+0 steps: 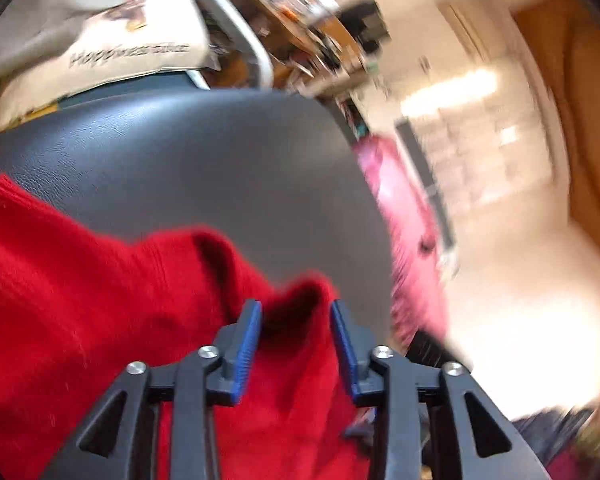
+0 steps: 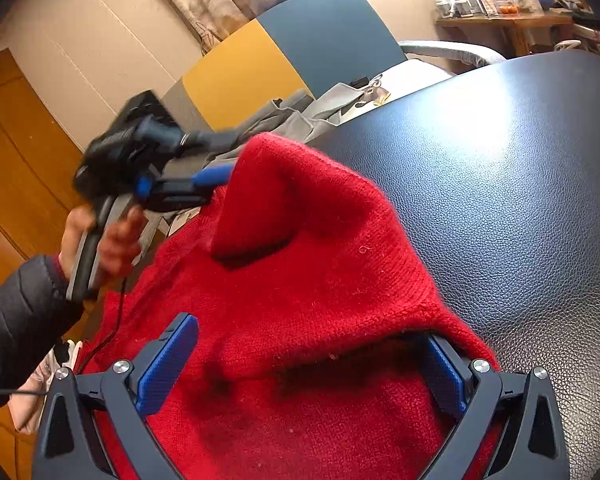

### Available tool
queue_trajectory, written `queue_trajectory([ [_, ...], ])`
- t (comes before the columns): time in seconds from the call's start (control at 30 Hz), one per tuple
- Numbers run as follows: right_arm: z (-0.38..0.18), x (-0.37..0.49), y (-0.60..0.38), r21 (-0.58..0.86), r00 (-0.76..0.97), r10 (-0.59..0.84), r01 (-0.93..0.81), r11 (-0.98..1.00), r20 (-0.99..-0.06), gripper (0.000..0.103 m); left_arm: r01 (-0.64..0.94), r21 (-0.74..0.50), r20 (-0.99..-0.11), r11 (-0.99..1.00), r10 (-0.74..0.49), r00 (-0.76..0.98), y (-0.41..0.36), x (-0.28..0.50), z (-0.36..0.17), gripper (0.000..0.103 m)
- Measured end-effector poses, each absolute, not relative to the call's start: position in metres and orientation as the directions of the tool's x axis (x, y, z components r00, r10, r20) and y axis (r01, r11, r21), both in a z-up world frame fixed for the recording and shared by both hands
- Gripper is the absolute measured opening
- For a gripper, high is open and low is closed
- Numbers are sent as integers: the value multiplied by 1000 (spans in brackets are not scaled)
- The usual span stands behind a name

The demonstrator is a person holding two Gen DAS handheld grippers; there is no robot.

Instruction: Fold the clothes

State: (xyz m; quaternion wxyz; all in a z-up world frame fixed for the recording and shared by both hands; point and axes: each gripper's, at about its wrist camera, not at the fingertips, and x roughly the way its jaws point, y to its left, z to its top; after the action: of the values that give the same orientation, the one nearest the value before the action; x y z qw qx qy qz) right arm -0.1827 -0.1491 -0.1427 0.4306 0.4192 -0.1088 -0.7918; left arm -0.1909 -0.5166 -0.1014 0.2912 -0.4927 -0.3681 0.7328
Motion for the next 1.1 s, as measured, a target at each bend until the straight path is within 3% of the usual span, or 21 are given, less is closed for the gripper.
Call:
queue_trajectory([
  [0.13, -143, -182, -147, 542, -275, -780, 589, -599, -562, 103, 34, -826, -553, -562, 798, -239, -505, -210, -127, 45],
  [0.27, -143, -182, -146, 548, -275, -784, 587, -595, -557, 103, 81, -868, -497, -490, 858, -132, -486, -206, -150, 45],
  [0.53, -142, -181, -149, 544, -280, -781, 588, -599, -558, 103, 208, -905, -414, -372, 881, -227, -489, -214, -176, 48],
  [0.6, -142, -180, -149, 540, -281, -779, 589, -601, -560, 103, 227, -898, -427, -378, 874, -232, -482, -219, -177, 48],
  [0.7, -142, -178, -151, 528, -287, -773, 594, -607, -566, 103, 210, -880, -467, -427, 858, -215, -467, -227, -172, 46],
  [0.8, -141, -175, -154, 504, -297, -760, 602, -619, -579, 103, 30, -886, -456, -462, 859, -233, -453, -232, -147, 46],
  [0.87, -141, -173, -154, 496, -301, -756, 605, -623, -582, 103, -79, -887, -422, -454, 869, -259, -445, -232, -134, 46],
  [1.0, -141, -172, -154, 499, -301, -758, 604, -621, -579, 103, -174, -918, -274, -356, 888, -368, -460, -235, -125, 47],
  [1.03, -141, -172, -153, 501, -300, -760, 604, -620, -577, 103, -166, -919, -275, -359, 882, -383, -462, -238, -127, 47],
  [1.1, -142, -171, -152, 504, -300, -762, 603, -618, -574, 103, -81, -896, -371, -436, 837, -401, -465, -249, -139, 47],
])
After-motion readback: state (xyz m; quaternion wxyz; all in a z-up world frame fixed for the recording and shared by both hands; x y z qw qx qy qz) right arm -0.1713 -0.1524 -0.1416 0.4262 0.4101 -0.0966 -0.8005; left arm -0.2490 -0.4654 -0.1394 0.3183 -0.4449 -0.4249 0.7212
